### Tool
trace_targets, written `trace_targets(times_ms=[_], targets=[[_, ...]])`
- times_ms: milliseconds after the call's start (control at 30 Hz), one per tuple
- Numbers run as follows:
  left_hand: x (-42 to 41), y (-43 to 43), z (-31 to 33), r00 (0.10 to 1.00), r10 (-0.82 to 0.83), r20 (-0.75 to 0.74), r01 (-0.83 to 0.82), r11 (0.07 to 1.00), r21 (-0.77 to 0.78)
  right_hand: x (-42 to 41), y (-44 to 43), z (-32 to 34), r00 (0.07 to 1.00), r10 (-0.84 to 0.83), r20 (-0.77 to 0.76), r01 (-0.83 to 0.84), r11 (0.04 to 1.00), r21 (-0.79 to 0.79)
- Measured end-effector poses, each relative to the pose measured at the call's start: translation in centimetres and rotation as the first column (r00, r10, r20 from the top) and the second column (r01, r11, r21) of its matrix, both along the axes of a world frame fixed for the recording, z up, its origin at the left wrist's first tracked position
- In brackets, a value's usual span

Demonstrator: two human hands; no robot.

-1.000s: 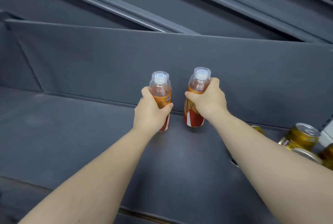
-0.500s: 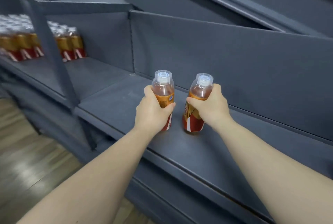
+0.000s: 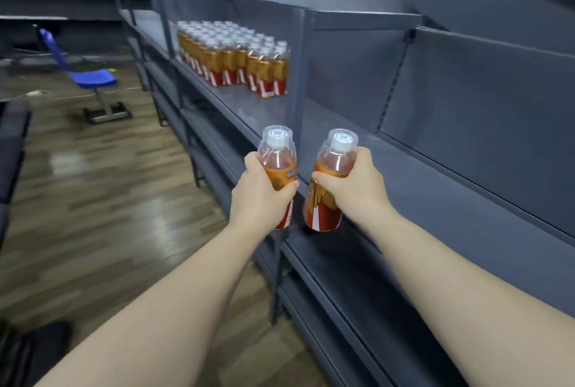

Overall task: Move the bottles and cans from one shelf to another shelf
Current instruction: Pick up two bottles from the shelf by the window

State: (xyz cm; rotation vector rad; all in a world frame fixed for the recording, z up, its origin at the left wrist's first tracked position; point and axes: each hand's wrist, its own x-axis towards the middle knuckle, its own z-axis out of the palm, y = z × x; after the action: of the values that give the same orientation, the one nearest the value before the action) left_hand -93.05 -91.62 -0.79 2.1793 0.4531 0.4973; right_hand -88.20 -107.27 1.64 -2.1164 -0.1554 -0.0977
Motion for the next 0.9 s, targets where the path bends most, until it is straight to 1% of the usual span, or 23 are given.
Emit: trace_targets(times_ms=[200, 267, 433, 667, 767, 900], targets=[[-0.6, 6.5, -1.0, 0.982, 0.184, -0.038, -0.184, 0.983, -0.013, 1.9, 7.7, -1.0, 0.972, 0.234, -0.028, -0.234, 0.972, 0.007], [-0.3, 8.2, -1.0, 0.971, 0.237, -0.042, -0.237, 0.971, -0.005, 2.9, 9.8, -1.3, 0.956, 0.292, -0.024, -0.291, 0.956, 0.014], [1.0, 11.9, -0.2, 0.935, 0.352, -0.046, -0.35, 0.936, 0.05, 6.1, 14.5, -1.5, 0.915, 0.403, -0.016, -0.404, 0.915, -0.023], [2.7, 17.4, -0.6, 0.888, 0.458, -0.053, -0.457, 0.889, 0.032, 9.6, 21.3, -2.2, 0.884, 0.467, -0.015, -0.467, 0.884, -0.014], [4.3, 20.7, -1.1, 0.886, 0.462, -0.05, -0.461, 0.887, 0.027, 11.4, 24.8, -2.4, 0.875, 0.484, -0.015, -0.484, 0.875, -0.032], [7.2, 26.2, -1.4, 0.902, 0.427, -0.057, -0.427, 0.904, 0.008, 13.9, 29.9, -2.8, 0.876, 0.482, -0.018, -0.482, 0.876, -0.019]])
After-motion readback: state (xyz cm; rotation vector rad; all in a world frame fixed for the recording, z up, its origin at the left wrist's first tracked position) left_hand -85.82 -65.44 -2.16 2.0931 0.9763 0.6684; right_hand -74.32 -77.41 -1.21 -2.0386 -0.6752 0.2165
